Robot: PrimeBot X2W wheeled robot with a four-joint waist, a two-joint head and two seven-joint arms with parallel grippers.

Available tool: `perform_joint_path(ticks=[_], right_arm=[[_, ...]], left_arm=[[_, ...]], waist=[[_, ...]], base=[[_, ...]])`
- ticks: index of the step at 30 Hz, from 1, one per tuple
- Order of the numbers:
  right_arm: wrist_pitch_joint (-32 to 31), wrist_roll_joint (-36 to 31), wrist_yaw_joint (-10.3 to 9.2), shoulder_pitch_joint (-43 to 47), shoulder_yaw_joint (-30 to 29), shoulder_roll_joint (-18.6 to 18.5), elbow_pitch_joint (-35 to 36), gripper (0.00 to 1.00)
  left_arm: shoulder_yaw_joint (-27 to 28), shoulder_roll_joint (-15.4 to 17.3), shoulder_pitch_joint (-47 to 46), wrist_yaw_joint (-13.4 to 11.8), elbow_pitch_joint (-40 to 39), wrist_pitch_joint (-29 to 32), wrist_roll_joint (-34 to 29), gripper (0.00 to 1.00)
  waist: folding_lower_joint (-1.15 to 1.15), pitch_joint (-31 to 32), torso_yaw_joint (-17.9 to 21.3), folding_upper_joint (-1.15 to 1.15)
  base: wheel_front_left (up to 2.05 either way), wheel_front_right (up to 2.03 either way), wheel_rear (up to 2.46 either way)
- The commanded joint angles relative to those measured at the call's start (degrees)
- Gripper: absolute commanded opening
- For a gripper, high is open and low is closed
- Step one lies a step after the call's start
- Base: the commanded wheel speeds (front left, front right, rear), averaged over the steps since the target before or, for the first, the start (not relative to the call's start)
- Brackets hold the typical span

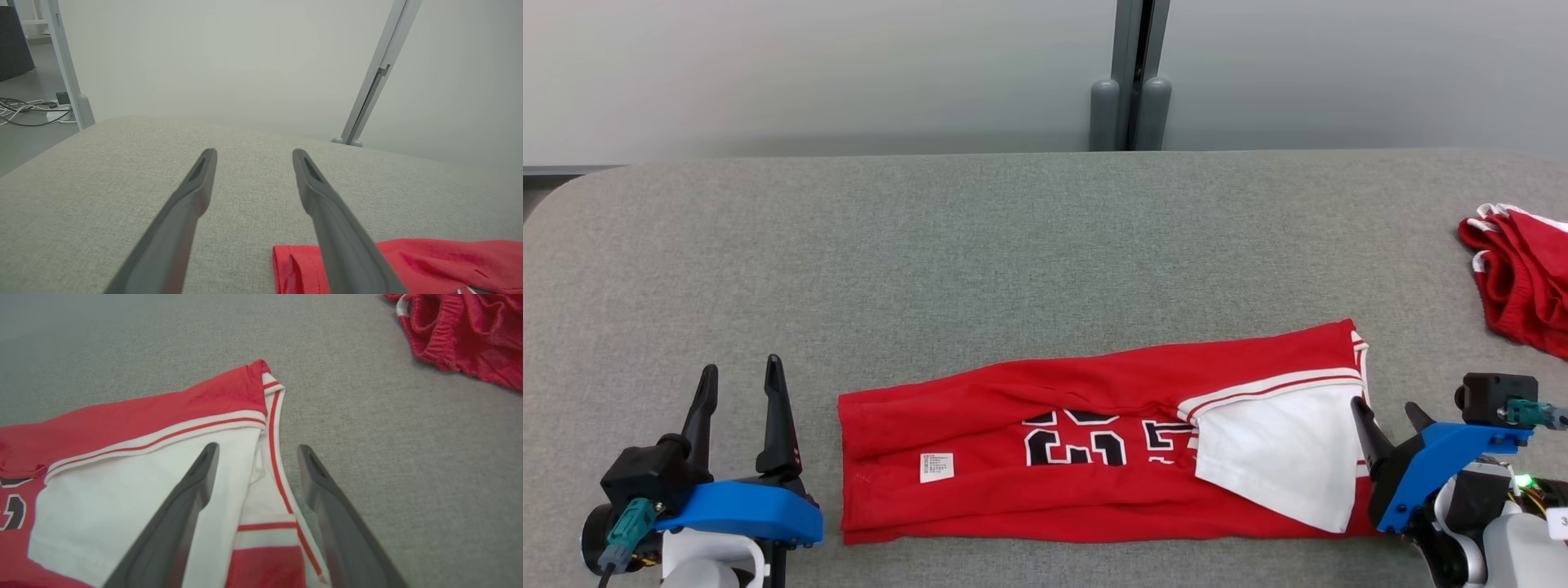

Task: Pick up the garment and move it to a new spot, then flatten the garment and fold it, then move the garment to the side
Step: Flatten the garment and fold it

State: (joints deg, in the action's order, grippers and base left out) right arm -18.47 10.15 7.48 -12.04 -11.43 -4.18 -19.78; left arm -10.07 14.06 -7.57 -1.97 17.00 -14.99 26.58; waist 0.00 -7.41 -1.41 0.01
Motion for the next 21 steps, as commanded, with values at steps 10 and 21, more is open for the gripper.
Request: perform_joint_path(ticks=[10,21], right_arm=[[2.20,-2.53,0.02,-6.43,-1.25,-0.98,-13.39,1.00],[-0.54,0.66,0.12,-7.79,1.99,0.08,-20.37,1.00]], left_arm=[[1.40,-0.41,1.40,0.18,-1.16,-0.25,-1.16,1.00],[0.95,-0.24,1.06,0.24,-1.44,-0.24,-0.92,1.00]], waist=[[0.00,-0.91,-1.73,-0.01],[0.00,-1.48,-2.64,-0.01]], base=[[0.00,0.00,0.00],[0.00,0.00,0.00]])
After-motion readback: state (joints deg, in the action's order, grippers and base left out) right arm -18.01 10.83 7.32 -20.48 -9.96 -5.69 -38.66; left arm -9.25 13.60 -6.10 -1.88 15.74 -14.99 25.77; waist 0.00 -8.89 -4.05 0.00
